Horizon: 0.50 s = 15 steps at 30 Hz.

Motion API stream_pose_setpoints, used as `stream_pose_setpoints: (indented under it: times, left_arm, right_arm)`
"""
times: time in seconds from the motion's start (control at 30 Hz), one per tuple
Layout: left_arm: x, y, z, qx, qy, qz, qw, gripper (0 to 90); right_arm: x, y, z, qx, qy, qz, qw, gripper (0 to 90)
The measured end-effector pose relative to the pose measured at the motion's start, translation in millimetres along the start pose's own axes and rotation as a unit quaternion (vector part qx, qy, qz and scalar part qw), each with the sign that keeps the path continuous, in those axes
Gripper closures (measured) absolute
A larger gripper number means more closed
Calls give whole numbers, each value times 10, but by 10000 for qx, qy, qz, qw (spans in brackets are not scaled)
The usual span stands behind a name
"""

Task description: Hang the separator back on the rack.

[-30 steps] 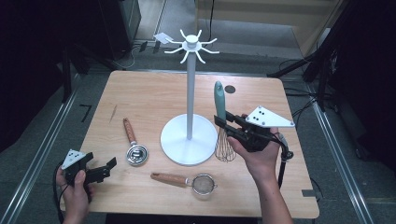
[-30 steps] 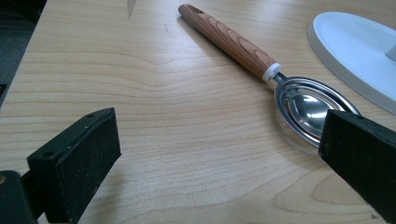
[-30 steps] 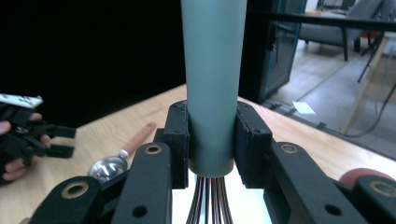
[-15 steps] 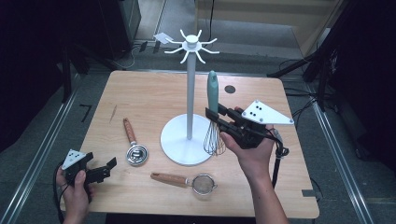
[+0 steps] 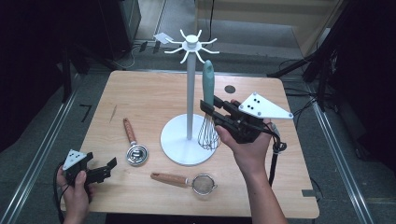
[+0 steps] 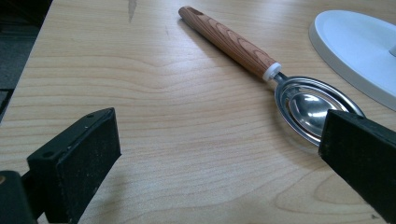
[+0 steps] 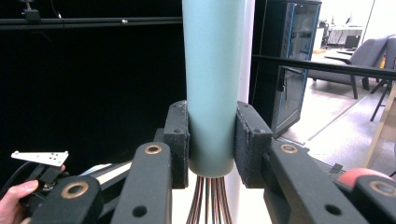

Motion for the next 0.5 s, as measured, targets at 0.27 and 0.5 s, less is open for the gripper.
stream_pose_setpoints:
  times: [0.27,0.5]
  left_arm:
    - [-1,0,0,-5,-1,13,10000,0]
    - [-1,1,-1,-2,-2,13,10000,0]
  right_arm:
    - [-52,9,40,-38,-7,14,10000,711]
    - [-99,23,38,-60,-20,-16,10000,711]
Point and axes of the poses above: each handheld gripper's, and its own axes: x roughly backward along the jaws, z roughly out of its top, y roughly to its right, the point moved 9 cm from there along -x, roughly forward along the jaws, and after that the axes turned 4 degrees about z, right-handed, at the moved point
